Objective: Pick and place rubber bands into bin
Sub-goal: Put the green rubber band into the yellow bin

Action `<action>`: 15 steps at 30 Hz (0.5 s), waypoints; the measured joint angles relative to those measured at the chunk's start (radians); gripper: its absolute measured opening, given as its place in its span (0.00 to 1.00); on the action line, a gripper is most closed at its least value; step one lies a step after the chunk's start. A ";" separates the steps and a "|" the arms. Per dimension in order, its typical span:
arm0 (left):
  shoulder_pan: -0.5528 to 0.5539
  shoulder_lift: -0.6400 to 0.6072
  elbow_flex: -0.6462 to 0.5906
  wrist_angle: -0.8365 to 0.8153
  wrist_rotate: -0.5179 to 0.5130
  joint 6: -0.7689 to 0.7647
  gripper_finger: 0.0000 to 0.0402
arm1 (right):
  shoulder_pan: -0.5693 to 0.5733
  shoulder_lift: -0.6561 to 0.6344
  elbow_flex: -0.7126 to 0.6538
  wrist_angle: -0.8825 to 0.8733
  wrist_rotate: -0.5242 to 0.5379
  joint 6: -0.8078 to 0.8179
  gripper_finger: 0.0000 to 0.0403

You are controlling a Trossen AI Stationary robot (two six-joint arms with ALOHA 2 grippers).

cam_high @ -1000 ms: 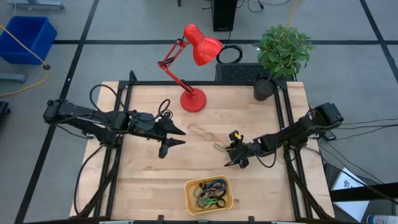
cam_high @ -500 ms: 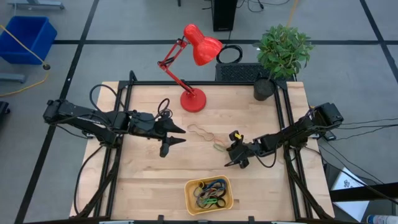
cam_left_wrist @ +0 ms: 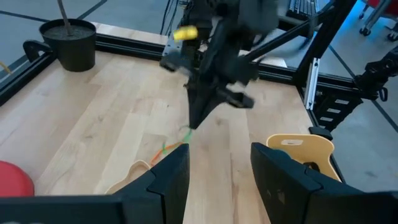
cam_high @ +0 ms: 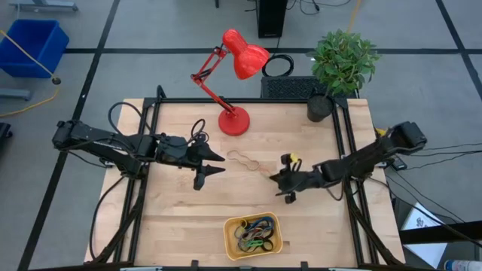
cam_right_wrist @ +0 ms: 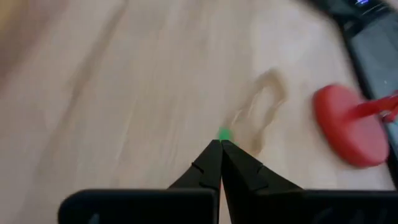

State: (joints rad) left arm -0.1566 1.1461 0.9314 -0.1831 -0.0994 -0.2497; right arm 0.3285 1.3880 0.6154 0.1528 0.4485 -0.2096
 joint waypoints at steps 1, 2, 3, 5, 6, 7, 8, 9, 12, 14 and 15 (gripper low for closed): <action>0.000 0.000 0.000 0.001 0.000 0.000 0.44 | 0.000 -0.026 0.012 0.001 0.001 0.018 0.00; 0.000 0.000 0.000 0.000 0.000 0.000 0.44 | 0.000 -0.054 0.023 0.006 0.002 0.038 0.00; 0.000 0.000 0.000 0.001 0.000 -0.002 0.44 | 0.000 -0.080 0.032 0.017 0.003 0.066 0.00; 0.000 0.000 0.000 0.002 -0.001 -0.003 0.44 | 0.000 -0.130 0.040 0.087 0.003 0.136 0.00; 0.000 0.000 0.000 0.002 -0.005 -0.003 0.44 | 0.000 -0.152 0.040 0.138 0.003 0.177 0.00; 0.000 0.000 0.000 0.005 -0.007 -0.003 0.44 | -0.002 -0.171 0.040 0.193 0.003 0.211 0.00; 0.000 0.000 0.000 0.007 -0.007 -0.008 0.44 | -0.003 -0.189 0.040 0.246 0.002 0.228 0.00; 0.000 0.000 0.000 0.008 -0.008 -0.019 0.44 | -0.004 -0.204 0.041 0.296 0.000 0.232 0.00; 0.000 0.000 0.000 0.013 -0.008 -0.026 0.44 | 0.002 -0.223 0.058 0.413 -0.003 0.182 0.00; 0.000 0.000 0.000 0.014 -0.008 -0.024 0.44 | 0.008 -0.223 0.113 0.405 -0.030 0.135 0.00; 0.000 0.000 0.000 0.015 -0.008 -0.025 0.44 | 0.010 -0.223 0.151 0.374 -0.060 0.116 0.00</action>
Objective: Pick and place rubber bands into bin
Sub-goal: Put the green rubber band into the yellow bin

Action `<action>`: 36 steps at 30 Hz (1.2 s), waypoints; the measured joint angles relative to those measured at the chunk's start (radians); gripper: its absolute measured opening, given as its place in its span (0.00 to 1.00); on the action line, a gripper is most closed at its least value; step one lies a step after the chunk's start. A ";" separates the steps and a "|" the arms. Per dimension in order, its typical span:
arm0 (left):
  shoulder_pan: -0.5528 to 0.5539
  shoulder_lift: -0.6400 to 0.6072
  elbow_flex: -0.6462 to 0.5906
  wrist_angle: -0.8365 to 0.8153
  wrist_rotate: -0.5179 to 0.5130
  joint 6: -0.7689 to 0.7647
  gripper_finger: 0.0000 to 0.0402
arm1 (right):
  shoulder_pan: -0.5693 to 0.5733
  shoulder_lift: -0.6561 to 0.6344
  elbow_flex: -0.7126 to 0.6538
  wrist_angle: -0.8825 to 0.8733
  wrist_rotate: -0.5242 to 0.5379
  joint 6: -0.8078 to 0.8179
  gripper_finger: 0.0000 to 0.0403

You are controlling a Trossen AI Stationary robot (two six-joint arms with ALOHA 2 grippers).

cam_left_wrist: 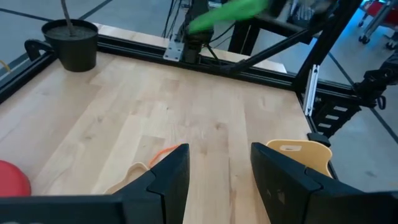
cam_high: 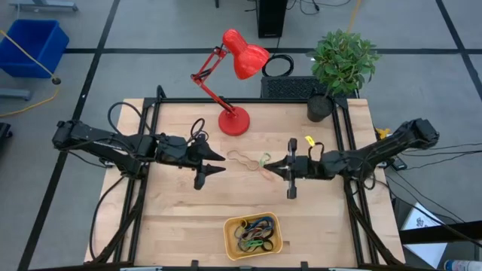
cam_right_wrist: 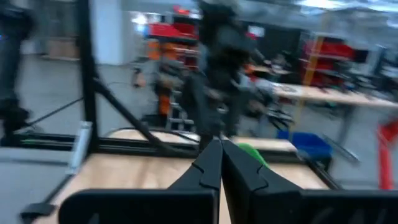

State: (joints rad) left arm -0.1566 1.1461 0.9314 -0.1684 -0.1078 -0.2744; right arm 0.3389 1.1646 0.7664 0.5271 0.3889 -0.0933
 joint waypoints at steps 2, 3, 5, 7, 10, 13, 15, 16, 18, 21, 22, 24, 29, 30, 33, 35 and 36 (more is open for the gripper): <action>0.000 0.000 0.000 0.000 0.000 -0.001 0.44 | 0.008 0.014 0.093 -0.108 -0.067 -0.024 0.00; 0.000 0.000 0.000 0.000 0.000 -0.001 0.44 | 0.013 0.029 0.146 -0.178 -0.091 -0.028 0.00; 0.000 0.000 0.000 0.000 0.000 0.000 0.44 | 0.032 0.067 0.240 -0.334 -0.107 -0.029 0.00; 0.000 0.000 0.000 0.001 0.000 0.000 0.44 | 0.052 0.114 0.331 -0.466 -0.108 -0.031 0.00; 0.000 0.000 0.000 0.001 0.000 0.000 0.44 | 0.081 0.190 0.420 -0.574 -0.152 -0.025 0.00; 0.000 0.000 0.000 0.001 0.000 -0.002 0.44 | 0.107 0.267 0.454 -0.585 -0.249 0.006 0.00; 0.000 0.000 0.000 0.001 0.000 -0.001 0.44 | 0.130 0.315 0.464 -0.585 -0.290 0.032 0.00; 0.000 0.000 0.000 0.001 0.000 -0.001 0.44 | 0.143 0.337 0.465 -0.584 -0.291 0.042 0.00; 0.000 0.000 0.000 0.001 0.000 0.000 0.44 | 0.168 0.379 0.465 -0.584 -0.292 0.068 0.00; 0.000 0.000 0.000 0.001 -0.010 0.003 0.44 | 0.199 0.440 0.465 -0.560 -0.341 0.116 0.00; 0.000 0.000 0.000 0.001 -0.012 0.002 0.44 | 0.206 0.457 0.465 -0.542 -0.365 0.132 0.00; 0.000 0.000 0.000 0.000 -0.017 -0.012 0.44 | 0.218 0.490 0.465 -0.507 -0.409 0.170 0.00; 0.000 0.000 0.000 0.000 -0.025 -0.050 0.44 | 0.212 0.571 0.465 -0.457 -0.543 0.316 0.00; 0.000 0.000 0.000 0.000 -0.025 -0.051 0.44 | 0.210 0.586 0.465 -0.447 -0.573 0.348 0.00; 0.000 0.000 0.000 0.000 -0.025 -0.054 0.44 | 0.198 0.626 0.465 -0.396 -0.666 0.412 0.00; 0.000 0.000 0.000 0.000 -0.025 -0.054 0.44 | 0.188 0.650 0.465 -0.366 -0.734 0.436 0.00; 0.000 0.000 0.000 0.000 -0.025 -0.055 0.44 | 0.182 0.661 0.465 -0.348 -0.768 0.445 0.00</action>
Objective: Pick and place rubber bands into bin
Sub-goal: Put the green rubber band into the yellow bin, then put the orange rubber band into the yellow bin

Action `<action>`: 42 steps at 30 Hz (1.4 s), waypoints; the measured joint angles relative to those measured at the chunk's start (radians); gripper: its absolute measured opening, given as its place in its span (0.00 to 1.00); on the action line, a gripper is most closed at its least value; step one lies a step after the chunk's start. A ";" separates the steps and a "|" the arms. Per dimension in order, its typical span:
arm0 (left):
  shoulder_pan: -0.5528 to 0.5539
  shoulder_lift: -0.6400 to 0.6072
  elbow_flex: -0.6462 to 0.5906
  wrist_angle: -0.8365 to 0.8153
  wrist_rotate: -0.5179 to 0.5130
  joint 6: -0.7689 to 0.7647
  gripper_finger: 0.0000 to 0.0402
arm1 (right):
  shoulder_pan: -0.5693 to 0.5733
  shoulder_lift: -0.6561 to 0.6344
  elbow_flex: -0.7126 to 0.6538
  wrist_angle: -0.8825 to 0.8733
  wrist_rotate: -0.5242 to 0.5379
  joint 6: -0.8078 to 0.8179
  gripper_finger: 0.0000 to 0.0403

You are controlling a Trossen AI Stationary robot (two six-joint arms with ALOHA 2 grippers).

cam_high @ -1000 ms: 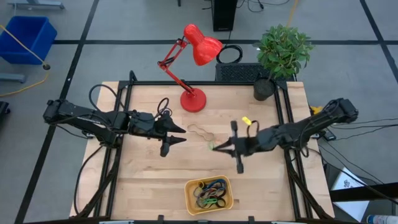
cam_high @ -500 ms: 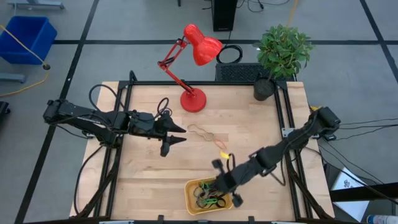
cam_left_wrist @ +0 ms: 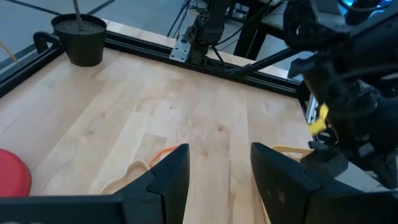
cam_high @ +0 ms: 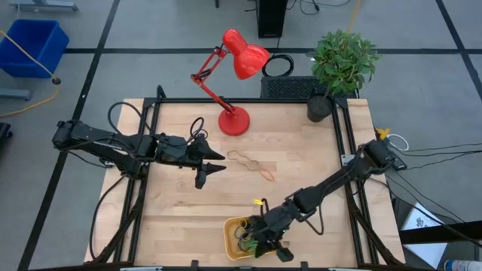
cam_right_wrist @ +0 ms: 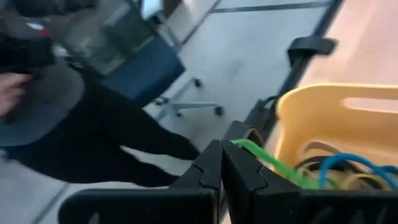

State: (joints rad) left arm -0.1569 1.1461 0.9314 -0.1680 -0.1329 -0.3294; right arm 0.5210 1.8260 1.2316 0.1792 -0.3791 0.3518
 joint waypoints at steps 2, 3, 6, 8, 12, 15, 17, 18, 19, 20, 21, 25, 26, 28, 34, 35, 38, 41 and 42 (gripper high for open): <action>0.000 0.000 0.000 0.000 0.000 -0.002 0.44 | -0.011 0.014 0.000 0.017 -0.042 0.023 0.00; 0.000 0.000 0.000 0.000 0.000 -0.002 0.44 | -0.017 0.019 0.000 0.019 -0.045 0.029 0.00; 0.000 0.000 0.000 0.000 0.000 -0.002 0.44 | -0.030 0.023 0.000 0.007 -0.045 0.033 0.00; 0.000 0.000 0.000 0.000 0.000 -0.010 0.44 | -0.037 0.023 0.000 0.005 -0.045 0.032 0.00; 0.000 0.000 0.000 -0.001 0.001 -0.020 0.44 | -0.052 0.023 0.000 0.002 -0.045 0.030 0.00; 0.000 0.000 0.000 -0.001 0.001 -0.020 0.44 | -0.061 0.023 0.000 0.004 -0.045 0.030 0.00; 0.000 0.000 0.000 -0.001 0.001 -0.020 0.44 | -0.065 0.023 0.000 0.004 -0.045 0.030 0.00; 0.000 0.000 0.000 -0.001 0.001 -0.020 0.44 | -0.067 0.023 0.000 0.003 -0.045 0.030 0.01; 0.000 0.000 0.000 -0.001 0.001 -0.020 0.44 | -0.069 0.023 0.000 0.004 -0.045 0.030 0.01; 0.000 0.000 0.000 -0.001 0.001 -0.020 0.44 | -0.070 0.023 0.000 0.004 -0.045 0.030 0.02; 0.000 0.000 0.000 -0.001 0.001 -0.020 0.44 | -0.071 0.023 0.000 0.004 -0.045 0.029 0.02; 0.000 0.000 0.000 -0.001 0.001 -0.016 0.44 | -0.083 0.023 -0.001 0.003 -0.045 0.029 0.04; 0.000 0.000 0.000 -0.001 0.001 -0.016 0.44 | -0.084 0.023 0.000 0.003 -0.045 0.029 0.04; 0.000 0.000 0.000 -0.001 0.001 -0.014 0.44 | -0.091 0.023 -0.001 0.003 -0.045 0.029 0.05; 0.000 0.000 0.000 -0.001 0.001 -0.014 0.44 | -0.113 0.023 -0.001 0.002 -0.045 0.029 0.10; 0.000 0.000 0.000 -0.001 0.001 -0.014 0.44 | -0.118 0.021 -0.001 0.000 -0.045 0.029 0.11; 0.000 0.000 0.000 -0.001 0.000 -0.014 0.44 | -0.139 0.001 -0.002 -0.019 -0.045 0.020 0.15; 0.000 0.000 0.000 -0.002 0.000 -0.014 0.44 | -0.167 -0.048 -0.002 -0.088 -0.043 -0.035 0.19; 0.000 0.000 0.000 -0.003 0.000 -0.014 0.44 | -0.177 -0.068 -0.002 -0.117 -0.040 -0.067 0.20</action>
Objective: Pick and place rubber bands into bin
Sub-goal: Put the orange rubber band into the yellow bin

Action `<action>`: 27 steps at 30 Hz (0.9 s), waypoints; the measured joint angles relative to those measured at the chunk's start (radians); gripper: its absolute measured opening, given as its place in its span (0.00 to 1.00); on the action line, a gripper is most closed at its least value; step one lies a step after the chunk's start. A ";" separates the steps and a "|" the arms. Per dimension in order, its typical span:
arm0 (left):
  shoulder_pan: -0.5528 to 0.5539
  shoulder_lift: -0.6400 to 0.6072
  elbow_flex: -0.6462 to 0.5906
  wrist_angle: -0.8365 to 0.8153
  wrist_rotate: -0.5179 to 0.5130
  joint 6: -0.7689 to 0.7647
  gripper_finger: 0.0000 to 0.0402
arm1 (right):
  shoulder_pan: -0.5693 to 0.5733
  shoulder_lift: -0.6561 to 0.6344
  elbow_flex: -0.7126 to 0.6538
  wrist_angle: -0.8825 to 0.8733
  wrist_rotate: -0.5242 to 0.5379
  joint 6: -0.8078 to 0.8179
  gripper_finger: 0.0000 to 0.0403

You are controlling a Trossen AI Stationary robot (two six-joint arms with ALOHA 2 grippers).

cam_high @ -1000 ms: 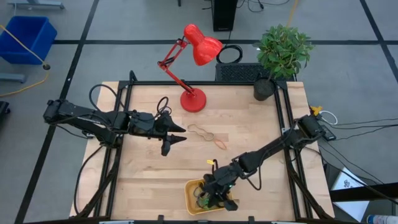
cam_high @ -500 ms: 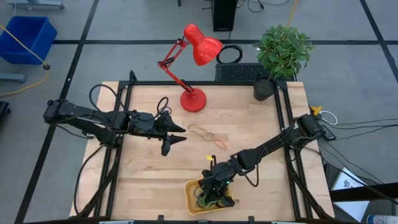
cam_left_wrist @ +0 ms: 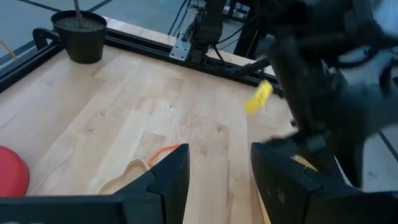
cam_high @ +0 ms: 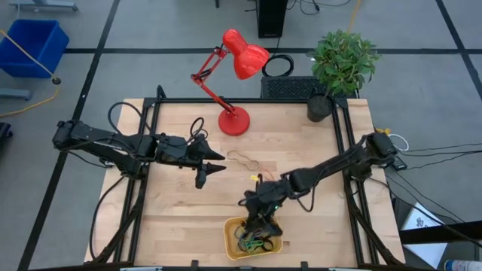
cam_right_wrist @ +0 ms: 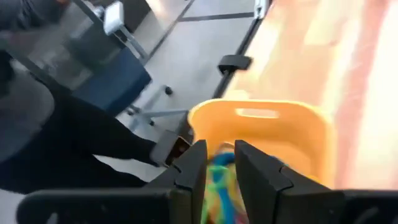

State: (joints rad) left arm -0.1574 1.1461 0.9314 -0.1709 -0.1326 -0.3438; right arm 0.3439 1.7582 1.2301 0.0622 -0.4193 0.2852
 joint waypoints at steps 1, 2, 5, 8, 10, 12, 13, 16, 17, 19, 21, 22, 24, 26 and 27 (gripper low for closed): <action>0.000 0.000 0.000 -0.001 0.000 0.000 0.44 | -0.009 -0.022 0.000 -0.034 0.008 -0.038 0.21; 0.000 0.000 0.000 -0.001 0.000 0.000 0.44 | -0.015 -0.045 0.000 -0.071 0.038 -0.077 0.21; 0.000 0.000 0.000 -0.001 0.000 0.000 0.44 | -0.023 -0.114 0.000 -0.211 0.246 -0.209 0.23; 0.000 0.000 0.000 -0.003 0.000 0.000 0.44 | -0.024 -0.162 0.000 -0.347 0.501 -0.278 0.24; 0.000 0.000 0.000 -0.004 0.000 0.000 0.44 | -0.029 -0.184 0.000 -0.420 0.587 -0.272 0.25; 0.000 0.000 0.000 -0.005 0.000 0.000 0.44 | -0.040 -0.198 0.000 -0.453 0.605 -0.244 0.27; 0.000 0.000 0.000 -0.005 0.000 0.000 0.44 | -0.045 -0.201 0.000 -0.469 0.603 -0.223 0.28; 0.000 0.000 0.000 -0.005 0.000 0.000 0.44 | -0.061 -0.200 0.000 -0.494 0.603 -0.174 0.33; 0.000 0.000 0.000 -0.005 0.000 0.000 0.44 | -0.068 -0.200 0.000 -0.507 0.603 -0.168 0.35; 0.000 0.000 0.000 -0.007 0.000 0.000 0.44 | -0.085 -0.200 -0.008 -0.504 0.623 -0.150 0.39; 0.000 0.000 0.000 -0.007 0.000 0.000 0.44 | -0.107 -0.201 -0.026 -0.508 0.654 -0.117 0.43; 0.000 0.000 0.000 -0.007 0.000 0.000 0.44 | -0.119 -0.201 -0.038 -0.512 0.659 -0.110 0.44; 0.000 0.000 0.000 -0.007 0.000 -0.001 0.44 | -0.137 -0.200 -0.061 -0.509 0.658 -0.107 0.47; 0.000 0.000 0.000 -0.008 0.000 -0.001 0.44 | -0.147 -0.201 -0.090 -0.503 0.657 -0.106 0.49; 0.000 0.000 0.000 -0.009 0.000 -0.001 0.44 | -0.150 -0.202 -0.111 -0.493 0.656 -0.105 0.49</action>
State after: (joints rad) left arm -0.1574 1.1461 0.9314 -0.1800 -0.1329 -0.3446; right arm 0.1936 1.5566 1.1190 -0.4307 0.2367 0.1800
